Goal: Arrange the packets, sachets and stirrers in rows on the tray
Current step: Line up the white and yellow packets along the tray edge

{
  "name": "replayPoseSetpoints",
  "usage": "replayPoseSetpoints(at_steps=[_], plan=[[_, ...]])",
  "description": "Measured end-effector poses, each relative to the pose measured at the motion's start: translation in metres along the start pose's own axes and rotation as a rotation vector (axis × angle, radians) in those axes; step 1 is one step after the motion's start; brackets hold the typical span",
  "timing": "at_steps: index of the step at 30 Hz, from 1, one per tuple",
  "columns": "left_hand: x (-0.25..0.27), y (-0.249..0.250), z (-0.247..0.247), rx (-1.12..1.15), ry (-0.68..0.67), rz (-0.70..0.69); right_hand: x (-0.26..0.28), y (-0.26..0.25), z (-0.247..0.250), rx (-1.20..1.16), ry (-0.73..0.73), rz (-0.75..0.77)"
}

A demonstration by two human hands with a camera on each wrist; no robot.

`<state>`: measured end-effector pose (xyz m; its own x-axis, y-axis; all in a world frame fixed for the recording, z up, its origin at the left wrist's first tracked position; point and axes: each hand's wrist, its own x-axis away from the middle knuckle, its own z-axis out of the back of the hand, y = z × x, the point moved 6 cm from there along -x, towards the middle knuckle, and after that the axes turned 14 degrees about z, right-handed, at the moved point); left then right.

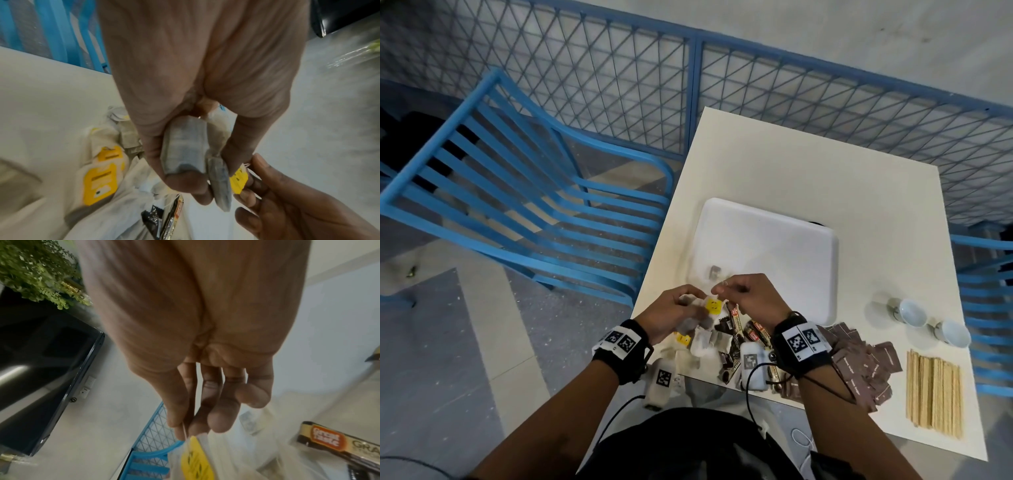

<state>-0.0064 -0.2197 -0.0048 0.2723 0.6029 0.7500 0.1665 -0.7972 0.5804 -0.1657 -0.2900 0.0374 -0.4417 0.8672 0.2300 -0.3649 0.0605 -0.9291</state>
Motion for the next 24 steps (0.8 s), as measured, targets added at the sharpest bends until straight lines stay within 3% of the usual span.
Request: replayPoseSetpoints(at_steps=[10, 20, 24], plan=[[0.017, 0.007, -0.006, -0.103, 0.049, -0.083, -0.008, -0.013, 0.012, -0.082, 0.01, 0.077], [0.026, 0.032, 0.005, 0.038, 0.175, -0.275, -0.013, 0.013, -0.021, -0.337, -0.025, -0.086], [0.026, 0.038, 0.005, 0.081, 0.176, -0.302, -0.009, 0.012, -0.029, -0.321, -0.081, -0.058]])
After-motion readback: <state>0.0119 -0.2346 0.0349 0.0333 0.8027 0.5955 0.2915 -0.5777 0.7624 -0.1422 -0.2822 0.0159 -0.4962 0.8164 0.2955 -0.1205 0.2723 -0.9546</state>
